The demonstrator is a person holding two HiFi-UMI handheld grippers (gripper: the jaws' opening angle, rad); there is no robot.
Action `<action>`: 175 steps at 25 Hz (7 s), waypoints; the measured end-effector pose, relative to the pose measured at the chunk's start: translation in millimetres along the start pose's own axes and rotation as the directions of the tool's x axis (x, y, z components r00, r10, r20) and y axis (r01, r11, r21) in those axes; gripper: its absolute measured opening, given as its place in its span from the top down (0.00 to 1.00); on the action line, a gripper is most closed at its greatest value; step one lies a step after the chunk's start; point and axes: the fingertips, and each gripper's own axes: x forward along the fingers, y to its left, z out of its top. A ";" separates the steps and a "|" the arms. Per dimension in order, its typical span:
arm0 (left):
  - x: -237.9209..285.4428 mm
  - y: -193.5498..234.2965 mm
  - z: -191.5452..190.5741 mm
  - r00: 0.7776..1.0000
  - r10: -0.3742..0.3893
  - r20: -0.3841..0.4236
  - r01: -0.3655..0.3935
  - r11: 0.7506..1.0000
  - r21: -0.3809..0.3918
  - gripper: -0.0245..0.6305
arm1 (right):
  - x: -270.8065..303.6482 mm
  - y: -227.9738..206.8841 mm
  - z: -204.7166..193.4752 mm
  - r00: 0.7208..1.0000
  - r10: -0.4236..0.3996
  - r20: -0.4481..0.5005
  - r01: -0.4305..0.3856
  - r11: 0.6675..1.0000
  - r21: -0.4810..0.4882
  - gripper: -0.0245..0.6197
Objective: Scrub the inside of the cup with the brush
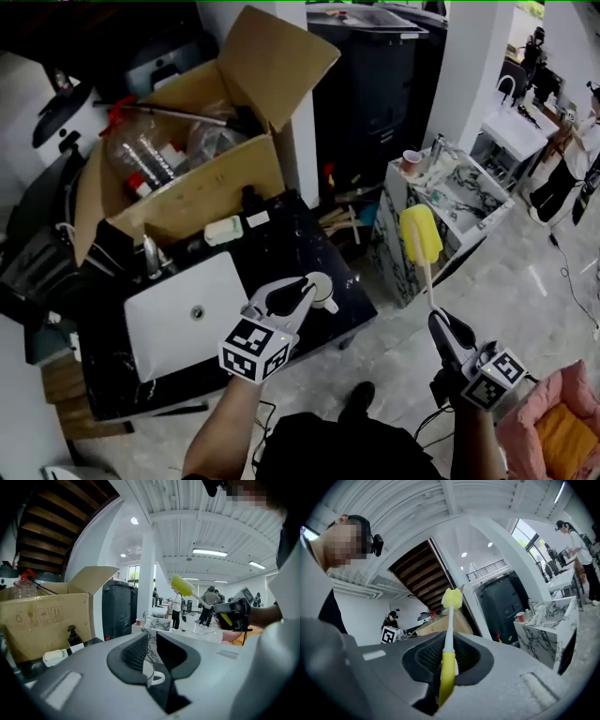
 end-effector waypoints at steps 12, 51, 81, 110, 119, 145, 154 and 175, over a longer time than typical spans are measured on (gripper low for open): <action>-5.4 25.9 -23.0 0.992 0.126 -0.007 -0.126 0.988 -0.087 0.72 | 96.9 -0.8 -1.8 0.962 0.239 -0.135 -0.239 0.971 0.014 0.90; 84.6 35.0 -145.6 0.685 0.678 -0.267 -0.728 0.653 -0.209 0.17 | 151.7 -52.6 -11.5 0.736 0.550 -0.395 -0.568 0.819 0.083 0.90; 76.4 70.8 -155.2 0.823 0.522 -0.226 -0.556 0.822 -0.126 0.35 | 162.9 -51.2 -35.9 0.686 0.375 -0.624 -0.576 0.803 -0.151 0.90; -1.7 123.3 -90.4 0.889 0.362 -0.280 -0.290 0.919 0.267 0.35 | 196.7 39.8 -46.8 0.509 -0.029 -0.860 -0.806 0.335 -0.488 0.90; 26.9 107.3 -100.4 0.865 0.353 -0.357 -0.235 0.913 0.333 0.35 | 205.8 39.0 -43.1 0.453 -0.178 -0.874 -0.872 0.114 -0.475 0.90; 69.4 101.4 -152.5 0.750 0.333 -0.572 -0.107 0.913 0.393 0.35 | 222.4 38.9 -60.7 0.334 -0.312 -0.890 -0.942 -0.069 -0.329 0.90; 80.8 101.9 -145.8 0.764 0.311 -0.566 -0.117 0.929 0.352 0.35 | 241.3 32.1 -95.8 0.327 -0.392 -0.860 -0.945 -0.111 -0.309 0.89; 73.5 93.8 -97.5 0.883 0.193 -0.428 -0.109 0.971 0.214 0.35 | 237.3 65.4 -15.2 0.237 0.399 -0.886 -0.969 0.161 -0.187 0.70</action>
